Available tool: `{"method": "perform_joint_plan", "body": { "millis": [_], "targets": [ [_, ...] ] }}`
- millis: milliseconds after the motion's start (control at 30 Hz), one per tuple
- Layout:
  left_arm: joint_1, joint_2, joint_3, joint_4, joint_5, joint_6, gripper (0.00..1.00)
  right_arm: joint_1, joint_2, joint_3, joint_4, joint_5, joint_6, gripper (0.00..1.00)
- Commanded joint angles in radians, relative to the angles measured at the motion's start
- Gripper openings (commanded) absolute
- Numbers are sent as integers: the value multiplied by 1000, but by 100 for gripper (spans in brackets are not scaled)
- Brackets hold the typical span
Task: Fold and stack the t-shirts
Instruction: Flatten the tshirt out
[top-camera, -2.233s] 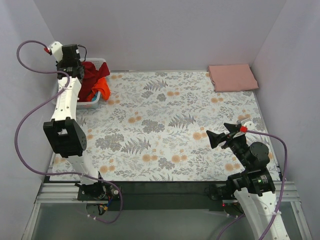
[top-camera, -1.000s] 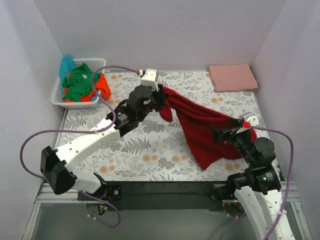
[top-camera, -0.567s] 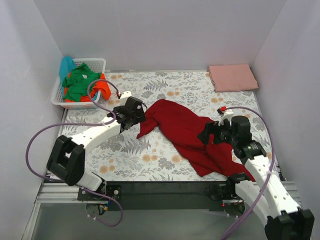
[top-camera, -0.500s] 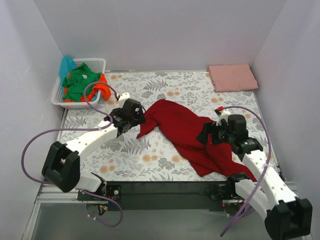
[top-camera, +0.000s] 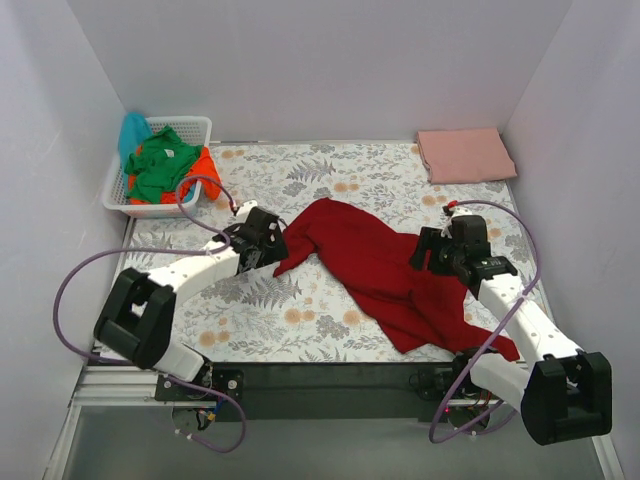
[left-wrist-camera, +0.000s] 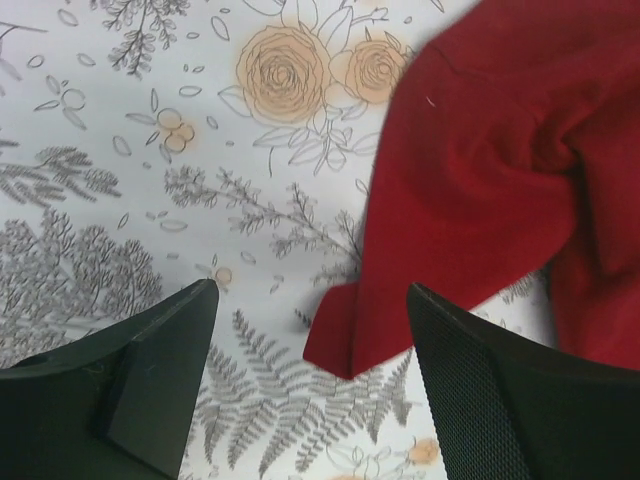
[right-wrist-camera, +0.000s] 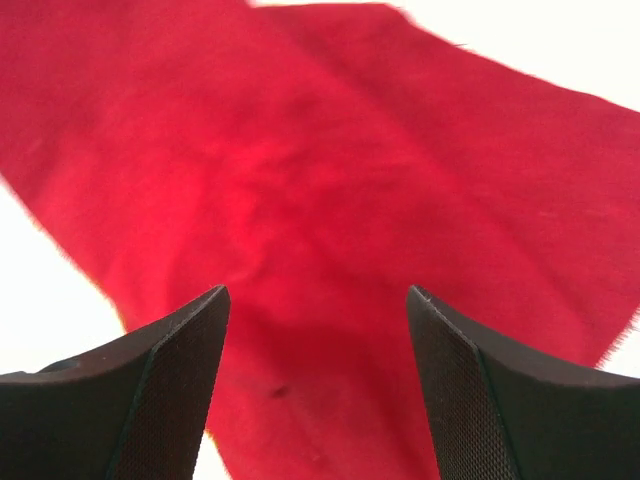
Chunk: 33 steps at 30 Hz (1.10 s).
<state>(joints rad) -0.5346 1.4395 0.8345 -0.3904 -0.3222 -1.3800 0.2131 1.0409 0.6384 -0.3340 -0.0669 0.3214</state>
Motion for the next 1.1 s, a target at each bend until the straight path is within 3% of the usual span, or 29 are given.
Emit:
{"method": "perform_joint_plan", "body": {
  "millis": [0,167,333,533,667,700,767,900,933,1067],
  "targets": [
    [16,94,110,33,21,27,75,-40,28,26,50,116,44,78],
    [16,267,219,30,51,84,73,-119,80,23,90,163,47,77],
    [18,346,282,27,63,108,70,-182,134,23,141,182,39,77],
    [16,394,273,28,124,82,59,-187,240,43,161,202,-1,78],
    [16,417,258,36,169,56,36,-187,301,47,167,191,-7,78],
    [16,420,258,38,173,52,21,-187,318,43,165,178,-8,78],
    [16,421,255,33,152,44,1,-187,326,21,167,113,-7,78],
    [27,400,306,1,54,62,0,-173,309,-23,152,-46,-2,59],
    [42,400,328,-14,35,76,0,-150,300,-49,141,-72,4,48],
    [88,467,500,-57,-29,156,0,-31,260,-110,102,-210,79,30]
  ]
}}
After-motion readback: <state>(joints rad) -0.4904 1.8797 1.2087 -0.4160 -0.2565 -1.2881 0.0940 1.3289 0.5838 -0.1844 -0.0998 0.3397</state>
